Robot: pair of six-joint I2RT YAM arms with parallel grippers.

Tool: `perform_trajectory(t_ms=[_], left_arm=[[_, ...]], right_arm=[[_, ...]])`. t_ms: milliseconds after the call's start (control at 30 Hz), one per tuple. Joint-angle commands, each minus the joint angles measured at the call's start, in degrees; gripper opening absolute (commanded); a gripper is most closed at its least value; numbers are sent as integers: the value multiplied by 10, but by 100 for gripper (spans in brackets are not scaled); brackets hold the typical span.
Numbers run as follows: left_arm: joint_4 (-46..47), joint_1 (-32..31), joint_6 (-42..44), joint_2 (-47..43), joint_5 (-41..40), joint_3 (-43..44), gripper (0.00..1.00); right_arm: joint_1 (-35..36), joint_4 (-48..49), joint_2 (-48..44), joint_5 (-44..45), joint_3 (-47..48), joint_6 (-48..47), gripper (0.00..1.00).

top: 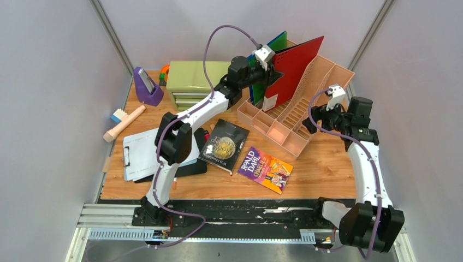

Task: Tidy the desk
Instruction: Place the folder in the storage box.

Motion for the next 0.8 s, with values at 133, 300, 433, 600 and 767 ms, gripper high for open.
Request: perform_trajectory(t_ms=[133,300,433,600,767], left_arm=[[180,9,-27,-25,94,-50,0],[174,9,-15,-21,98,-50,0],[137,9,7,-24,89,-62,0],[66,7,43,-27,67,-62,16],[16,6,55,-36,45,-62,43]], right_arm=[[-3,20,13,-9,-4,-12,77],[-3,21,17,-9,-5,-13,77],[-3,20,18,-10,-7,-14,77],[-3,18,18,-14,-5,-16,77],[-2,17,15,-18,-5,-17,77]])
